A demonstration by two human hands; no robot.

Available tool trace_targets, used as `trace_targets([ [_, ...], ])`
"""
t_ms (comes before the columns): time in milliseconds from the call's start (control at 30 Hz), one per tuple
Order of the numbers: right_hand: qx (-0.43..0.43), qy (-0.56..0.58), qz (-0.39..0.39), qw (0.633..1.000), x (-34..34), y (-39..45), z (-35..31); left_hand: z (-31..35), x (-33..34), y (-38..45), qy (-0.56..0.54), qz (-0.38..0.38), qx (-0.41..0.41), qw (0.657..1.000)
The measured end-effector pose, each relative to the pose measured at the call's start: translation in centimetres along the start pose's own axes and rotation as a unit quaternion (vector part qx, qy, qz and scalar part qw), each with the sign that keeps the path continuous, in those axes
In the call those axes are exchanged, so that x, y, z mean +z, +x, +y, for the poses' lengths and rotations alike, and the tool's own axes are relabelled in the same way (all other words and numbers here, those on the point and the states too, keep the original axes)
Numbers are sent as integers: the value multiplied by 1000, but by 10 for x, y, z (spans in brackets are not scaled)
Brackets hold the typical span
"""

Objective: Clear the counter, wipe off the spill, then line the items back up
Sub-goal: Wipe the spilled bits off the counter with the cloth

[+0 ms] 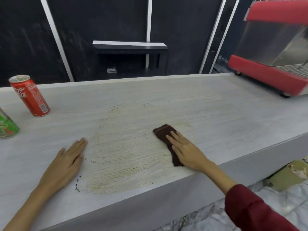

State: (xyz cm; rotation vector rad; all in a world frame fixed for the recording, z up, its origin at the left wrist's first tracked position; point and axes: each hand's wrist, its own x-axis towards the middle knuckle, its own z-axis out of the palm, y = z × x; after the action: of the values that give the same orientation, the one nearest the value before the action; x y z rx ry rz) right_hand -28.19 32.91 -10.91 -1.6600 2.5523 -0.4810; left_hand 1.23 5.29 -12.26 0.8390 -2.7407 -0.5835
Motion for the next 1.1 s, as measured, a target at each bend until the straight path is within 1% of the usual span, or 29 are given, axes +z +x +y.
trace_targets([
  [133,117,3,9,993,-22,11,50,1,1,0,0,10,-11,1000],
  [200,135,-7,14,991,-24,34,46,2,2,0,5,13,-22,1000],
  [267,115,-21,-3,993,-18,58,22,3,2,-1,10,16,-26,999],
  [400,7,-18,-10,1000,19,81,-50,5,1,-2,4,21,-36,999],
  [500,-71,-3,-46,996,38,69,-94,7,0,-4,-9,28,-44,999],
  [567,-93,16,-64,993,34,53,-97,7,-3,-8,-12,27,-50,998],
  [633,-79,34,-57,995,27,40,-88,5,-6,-18,-5,21,-56,998],
  [700,-31,38,-47,998,25,39,-85,-3,-10,-34,7,19,-69,997],
  [800,4,5,-54,999,31,61,-117,-19,-20,-60,14,17,-86,996],
  [900,-18,32,-87,996,46,87,-172,-25,-28,-70,9,10,-86,996],
  [1000,-49,51,-110,991,63,91,-224,-23,-27,-73,-1,46,-116,992],
  [1033,-57,52,-119,990,67,87,-235,-24,-27,-73,-1,54,-125,991],
  [1100,-71,65,-134,986,68,73,-244,-27,-28,-75,2,43,-127,991],
])
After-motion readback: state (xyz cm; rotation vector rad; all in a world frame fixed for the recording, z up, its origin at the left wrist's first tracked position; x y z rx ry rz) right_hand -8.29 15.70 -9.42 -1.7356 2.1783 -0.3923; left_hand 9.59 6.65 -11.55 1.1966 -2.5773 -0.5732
